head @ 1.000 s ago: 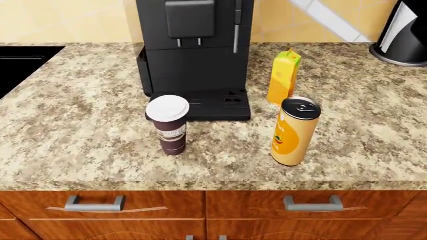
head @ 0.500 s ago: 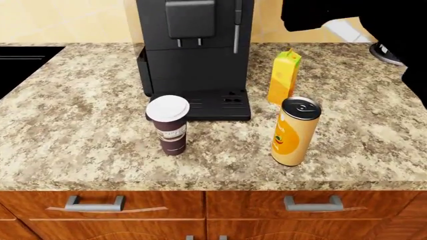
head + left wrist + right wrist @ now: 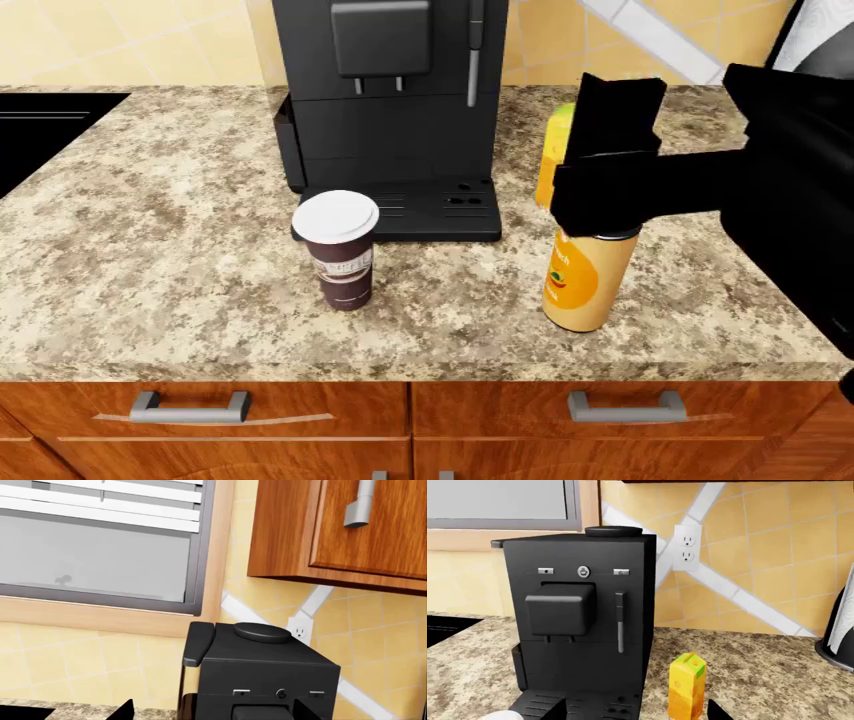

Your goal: Move the drinks to the dining counter.

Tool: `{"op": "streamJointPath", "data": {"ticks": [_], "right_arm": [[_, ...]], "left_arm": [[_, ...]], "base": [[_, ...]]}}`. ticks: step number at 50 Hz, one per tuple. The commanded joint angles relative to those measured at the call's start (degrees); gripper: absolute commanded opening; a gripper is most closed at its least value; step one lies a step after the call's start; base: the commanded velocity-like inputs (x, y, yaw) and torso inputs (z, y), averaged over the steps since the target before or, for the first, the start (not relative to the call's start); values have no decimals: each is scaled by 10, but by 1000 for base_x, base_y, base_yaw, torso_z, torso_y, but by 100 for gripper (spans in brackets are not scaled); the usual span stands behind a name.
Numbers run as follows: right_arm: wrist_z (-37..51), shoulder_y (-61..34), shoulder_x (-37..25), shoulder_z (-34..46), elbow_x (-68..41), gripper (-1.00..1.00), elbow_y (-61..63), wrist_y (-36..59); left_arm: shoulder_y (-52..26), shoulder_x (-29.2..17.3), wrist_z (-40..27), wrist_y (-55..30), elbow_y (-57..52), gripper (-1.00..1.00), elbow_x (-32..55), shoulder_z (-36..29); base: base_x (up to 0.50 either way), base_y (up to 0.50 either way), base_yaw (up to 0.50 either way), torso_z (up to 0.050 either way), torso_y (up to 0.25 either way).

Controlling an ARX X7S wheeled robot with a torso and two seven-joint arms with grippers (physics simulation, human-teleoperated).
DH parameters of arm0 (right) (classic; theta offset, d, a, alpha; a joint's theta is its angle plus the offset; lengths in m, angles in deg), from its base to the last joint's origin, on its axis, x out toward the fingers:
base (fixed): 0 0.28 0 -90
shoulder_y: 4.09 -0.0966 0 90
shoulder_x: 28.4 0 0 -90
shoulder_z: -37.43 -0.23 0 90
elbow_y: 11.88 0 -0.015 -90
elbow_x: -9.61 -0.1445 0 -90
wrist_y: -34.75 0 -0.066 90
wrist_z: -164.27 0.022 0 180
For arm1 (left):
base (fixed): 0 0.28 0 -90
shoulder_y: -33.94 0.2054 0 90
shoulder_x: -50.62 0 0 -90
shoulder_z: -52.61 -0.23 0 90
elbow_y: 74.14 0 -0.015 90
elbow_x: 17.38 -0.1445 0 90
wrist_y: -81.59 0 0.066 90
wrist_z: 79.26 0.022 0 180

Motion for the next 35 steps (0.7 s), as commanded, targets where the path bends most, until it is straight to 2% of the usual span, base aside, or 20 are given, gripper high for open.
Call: {"op": "streamJointPath", "data": {"ticks": [1, 7, 17, 32, 35], "right_arm": [[6, -23, -62, 98, -41, 100, 106, -156], [9, -59, -79, 175, -51, 100, 147, -207], [9, -178, -88, 284, -105, 100, 185, -281], [11, -178, -113, 304, -110, 100, 186, -260], [10, -145, -129, 294, -91, 100, 186, -250]], "left_arm": [[0, 0, -1, 2, -2, 100, 2, -4], [0, 0, -1, 4, -3, 100, 2, -6], [2, 1, -1, 6, -3, 100, 1, -9], [1, 1, -1, 9, -6, 100, 2, -14], [0, 1, -2, 10, -6, 100, 4, -14]], "base": [[0, 0, 0, 0, 0], [0, 0, 0, 0, 0], [0, 0, 0, 0, 0], [0, 0, 0, 0, 0], [0, 0, 0, 0, 0]]}}
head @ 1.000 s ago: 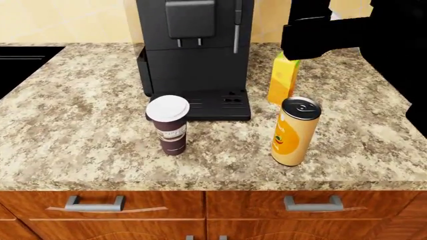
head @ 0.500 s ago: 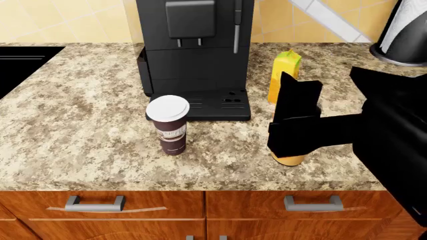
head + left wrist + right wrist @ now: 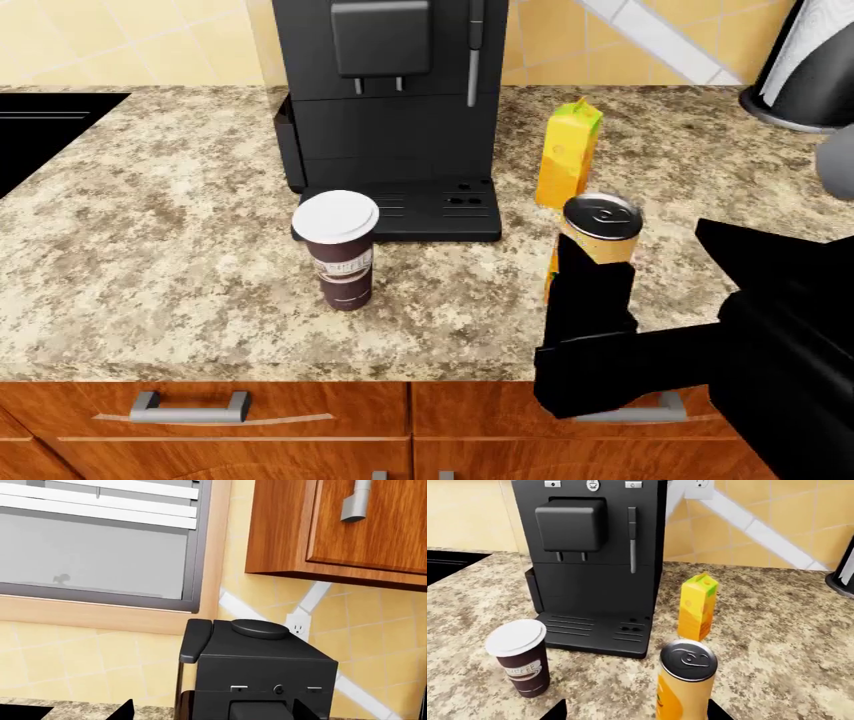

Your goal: Move the drinks to the dining counter.

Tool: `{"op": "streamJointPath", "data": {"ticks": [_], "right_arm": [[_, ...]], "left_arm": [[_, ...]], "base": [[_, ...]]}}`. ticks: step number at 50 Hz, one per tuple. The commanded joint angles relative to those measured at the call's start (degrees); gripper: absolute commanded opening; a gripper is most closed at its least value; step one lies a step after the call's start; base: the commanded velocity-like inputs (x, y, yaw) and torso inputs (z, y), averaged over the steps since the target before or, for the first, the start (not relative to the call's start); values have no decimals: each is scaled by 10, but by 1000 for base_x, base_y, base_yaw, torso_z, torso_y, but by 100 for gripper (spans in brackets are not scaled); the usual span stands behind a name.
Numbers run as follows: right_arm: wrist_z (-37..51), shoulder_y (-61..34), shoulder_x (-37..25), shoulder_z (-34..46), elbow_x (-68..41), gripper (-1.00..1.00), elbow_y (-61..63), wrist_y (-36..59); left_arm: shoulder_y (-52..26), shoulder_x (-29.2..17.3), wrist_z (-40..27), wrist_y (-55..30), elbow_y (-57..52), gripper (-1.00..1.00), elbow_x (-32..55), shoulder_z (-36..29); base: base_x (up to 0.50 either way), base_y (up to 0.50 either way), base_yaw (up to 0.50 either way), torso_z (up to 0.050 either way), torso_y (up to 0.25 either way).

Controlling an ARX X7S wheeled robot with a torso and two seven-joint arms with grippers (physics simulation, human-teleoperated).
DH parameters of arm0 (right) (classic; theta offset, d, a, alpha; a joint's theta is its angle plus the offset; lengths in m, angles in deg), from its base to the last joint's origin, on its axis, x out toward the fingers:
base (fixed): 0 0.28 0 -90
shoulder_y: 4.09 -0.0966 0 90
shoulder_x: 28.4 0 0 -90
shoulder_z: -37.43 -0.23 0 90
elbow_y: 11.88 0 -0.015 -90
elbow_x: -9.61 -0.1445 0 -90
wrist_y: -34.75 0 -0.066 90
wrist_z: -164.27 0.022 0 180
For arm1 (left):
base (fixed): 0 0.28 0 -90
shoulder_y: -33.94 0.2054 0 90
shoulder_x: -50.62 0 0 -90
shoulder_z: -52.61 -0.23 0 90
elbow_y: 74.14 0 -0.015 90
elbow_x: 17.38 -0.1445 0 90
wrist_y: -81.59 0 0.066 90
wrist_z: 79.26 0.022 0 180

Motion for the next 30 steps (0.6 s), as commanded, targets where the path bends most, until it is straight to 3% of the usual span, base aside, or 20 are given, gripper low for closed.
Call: {"op": "streamJointPath", "data": {"ticks": [1, 15, 30], "right_arm": [[1, 27, -34, 12, 16, 100, 9, 9], [0, 231, -44, -59, 130, 100, 9, 24], [-23, 271, -38, -55, 171, 100, -11, 33]], "left_arm": [[-1, 0, -1, 2, -2, 100, 2, -3], [-2, 0, -2, 5, -6, 100, 6, -7], [-1, -1, 1, 9, -6, 100, 6, -10]], "base": [[0, 0, 0, 0, 0], [0, 0, 0, 0, 0], [0, 0, 0, 0, 0]]}}
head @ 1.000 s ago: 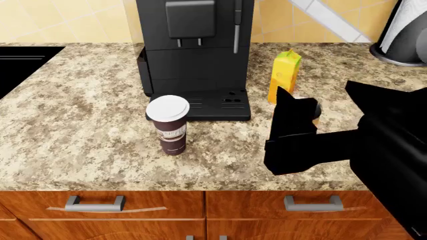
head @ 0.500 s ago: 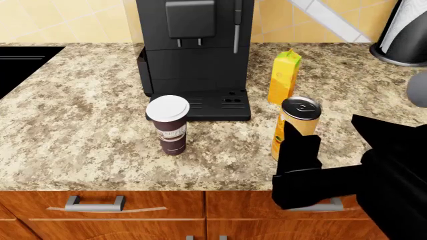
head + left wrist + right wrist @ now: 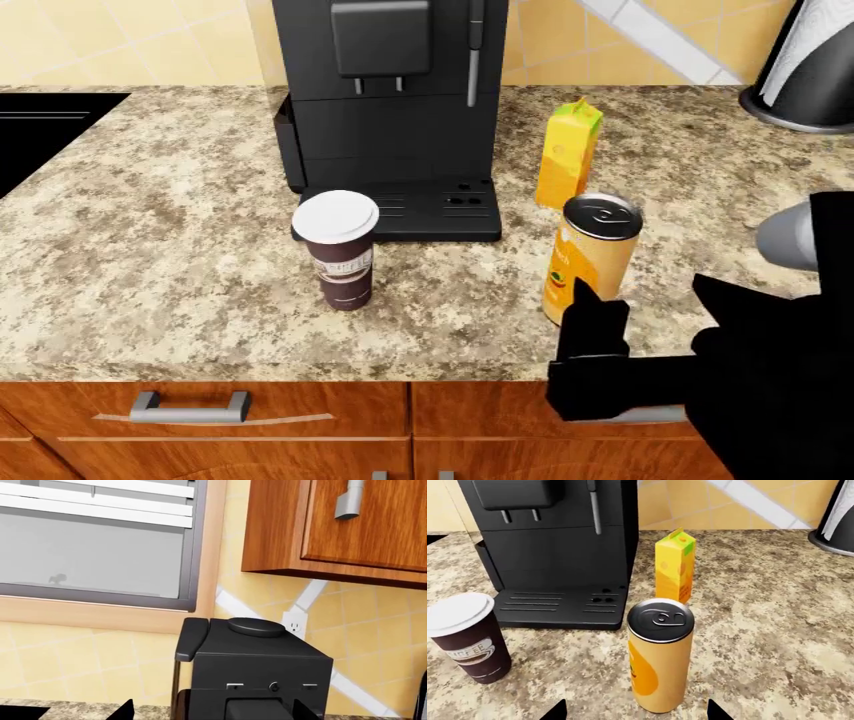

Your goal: Move the drinks to the dining counter.

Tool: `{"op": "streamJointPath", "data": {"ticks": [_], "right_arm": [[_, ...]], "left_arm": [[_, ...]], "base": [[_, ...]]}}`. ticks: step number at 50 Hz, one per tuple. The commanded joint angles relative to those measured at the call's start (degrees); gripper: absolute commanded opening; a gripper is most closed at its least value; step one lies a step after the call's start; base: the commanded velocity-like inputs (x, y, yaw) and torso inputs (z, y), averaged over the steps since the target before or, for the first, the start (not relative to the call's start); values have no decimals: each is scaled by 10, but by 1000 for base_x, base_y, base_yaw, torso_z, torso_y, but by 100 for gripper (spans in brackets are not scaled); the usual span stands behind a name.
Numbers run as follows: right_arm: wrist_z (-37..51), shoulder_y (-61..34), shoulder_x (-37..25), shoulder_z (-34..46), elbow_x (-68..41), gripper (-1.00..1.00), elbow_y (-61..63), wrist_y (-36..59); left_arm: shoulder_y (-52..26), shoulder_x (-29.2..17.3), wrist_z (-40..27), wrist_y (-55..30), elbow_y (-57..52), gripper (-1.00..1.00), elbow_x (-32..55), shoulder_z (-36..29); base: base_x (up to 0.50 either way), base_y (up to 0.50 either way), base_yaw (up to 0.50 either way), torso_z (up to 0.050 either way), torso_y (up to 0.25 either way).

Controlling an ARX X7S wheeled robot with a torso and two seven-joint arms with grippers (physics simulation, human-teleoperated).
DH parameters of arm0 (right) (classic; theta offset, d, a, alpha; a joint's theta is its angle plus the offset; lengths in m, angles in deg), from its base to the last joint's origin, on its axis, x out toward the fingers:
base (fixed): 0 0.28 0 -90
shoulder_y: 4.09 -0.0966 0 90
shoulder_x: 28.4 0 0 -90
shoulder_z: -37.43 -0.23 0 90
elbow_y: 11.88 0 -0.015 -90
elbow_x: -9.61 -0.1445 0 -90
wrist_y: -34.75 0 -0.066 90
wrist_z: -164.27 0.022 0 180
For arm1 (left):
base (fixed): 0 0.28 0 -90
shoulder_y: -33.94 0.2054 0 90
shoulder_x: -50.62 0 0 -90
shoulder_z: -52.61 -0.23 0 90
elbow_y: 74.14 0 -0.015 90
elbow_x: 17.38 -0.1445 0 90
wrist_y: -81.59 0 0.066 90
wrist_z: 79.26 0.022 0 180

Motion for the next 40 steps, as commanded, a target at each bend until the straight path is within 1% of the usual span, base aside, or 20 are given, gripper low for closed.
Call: {"op": "streamJointPath", "data": {"ticks": [1, 9, 18, 28, 40], "right_arm": [[-17, 43, -1, 0, 38, 100, -14, 6], [-24, 30, -8, 2, 41, 100, -32, 24], [-29, 16, 15, 9, 47, 100, -52, 41], [-36, 33, 40, 22, 70, 100, -59, 35], [-57, 28, 39, 27, 88, 100, -92, 51]], "left_arm": [[0, 0, 2, 3, 0, 100, 0, -3], [1, 1, 4, 4, 0, 100, -2, -5], [2, 0, 5, 6, -2, 100, -1, -7], [0, 0, 4, 7, -3, 100, 0, -9], [-1, -1, 3, 10, -5, 100, 2, -13]], "base": [[0, 0, 0, 0, 0], [0, 0, 0, 0, 0], [0, 0, 0, 0, 0], [0, 0, 0, 0, 0], [0, 0, 0, 0, 0]]}}
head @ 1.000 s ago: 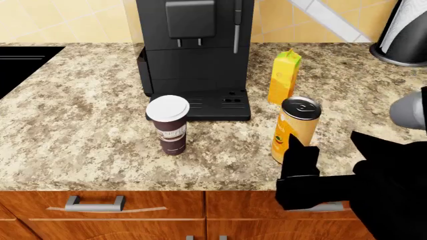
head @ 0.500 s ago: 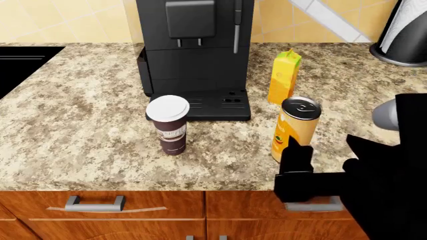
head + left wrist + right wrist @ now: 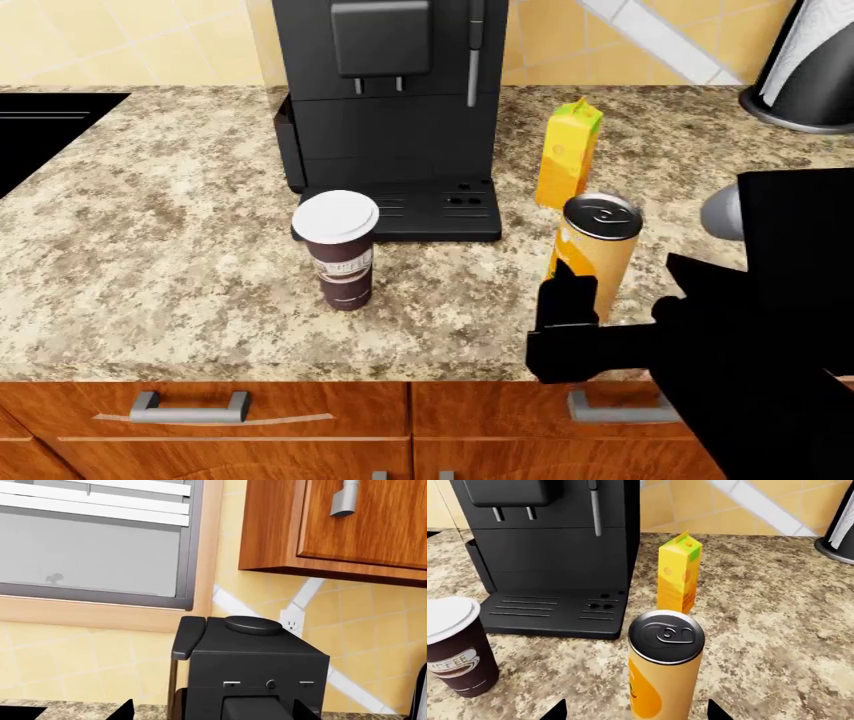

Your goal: Move the drinks to the dining counter.

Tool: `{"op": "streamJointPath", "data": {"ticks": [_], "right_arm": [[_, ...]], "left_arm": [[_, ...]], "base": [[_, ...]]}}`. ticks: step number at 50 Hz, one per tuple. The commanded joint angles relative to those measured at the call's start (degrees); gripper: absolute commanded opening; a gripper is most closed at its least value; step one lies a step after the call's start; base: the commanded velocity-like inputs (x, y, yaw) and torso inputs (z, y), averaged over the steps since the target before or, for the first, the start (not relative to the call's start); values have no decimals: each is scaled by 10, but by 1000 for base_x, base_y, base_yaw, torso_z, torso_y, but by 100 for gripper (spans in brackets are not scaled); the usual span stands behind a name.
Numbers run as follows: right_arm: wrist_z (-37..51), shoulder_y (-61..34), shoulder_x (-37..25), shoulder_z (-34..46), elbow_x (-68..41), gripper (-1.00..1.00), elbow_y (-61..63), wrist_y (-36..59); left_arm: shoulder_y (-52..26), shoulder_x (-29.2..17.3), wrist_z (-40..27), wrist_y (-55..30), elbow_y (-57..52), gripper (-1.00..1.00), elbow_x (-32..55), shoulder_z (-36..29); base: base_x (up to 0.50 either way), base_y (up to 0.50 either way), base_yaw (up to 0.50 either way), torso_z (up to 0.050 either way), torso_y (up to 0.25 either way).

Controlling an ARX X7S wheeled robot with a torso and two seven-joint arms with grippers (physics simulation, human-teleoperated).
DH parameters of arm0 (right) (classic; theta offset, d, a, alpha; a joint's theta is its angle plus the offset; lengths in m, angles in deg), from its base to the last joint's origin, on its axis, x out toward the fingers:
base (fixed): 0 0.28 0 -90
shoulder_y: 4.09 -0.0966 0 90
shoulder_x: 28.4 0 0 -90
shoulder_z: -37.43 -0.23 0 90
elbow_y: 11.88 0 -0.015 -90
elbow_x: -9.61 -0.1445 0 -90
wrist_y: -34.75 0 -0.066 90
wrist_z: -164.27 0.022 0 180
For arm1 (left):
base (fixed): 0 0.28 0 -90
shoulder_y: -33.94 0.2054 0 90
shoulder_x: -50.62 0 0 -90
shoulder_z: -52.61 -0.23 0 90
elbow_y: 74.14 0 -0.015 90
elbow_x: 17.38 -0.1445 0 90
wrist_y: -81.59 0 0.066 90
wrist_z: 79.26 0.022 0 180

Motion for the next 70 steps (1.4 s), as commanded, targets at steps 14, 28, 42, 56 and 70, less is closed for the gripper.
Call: {"op": "streamJointPath", "data": {"ticks": [14, 28, 42, 56, 70], "right_arm": [[-39, -2, 28, 17, 41, 100, -60, 27], [-46, 3, 26, 24, 55, 100, -79, 35], [-40, 7, 12, 26, 62, 100, -76, 33], [-59, 16, 12, 30, 78, 100, -96, 34], [-90, 25, 3, 25, 84, 100, -114, 27]], "left_arm": [[-4, 0, -1, 4, -4, 100, 5, -6], [-4, -2, 0, 7, -4, 100, 5, -8], [-4, -3, 0, 10, -5, 100, 5, -11], [-8, -3, -1, 13, -7, 100, 8, -14], [-8, -4, 1, 17, -7, 100, 10, -15]], "base": [[0, 0, 0, 0, 0], [0, 0, 0, 0, 0], [0, 0, 0, 0, 0], [0, 0, 0, 0, 0], [0, 0, 0, 0, 0]]}}
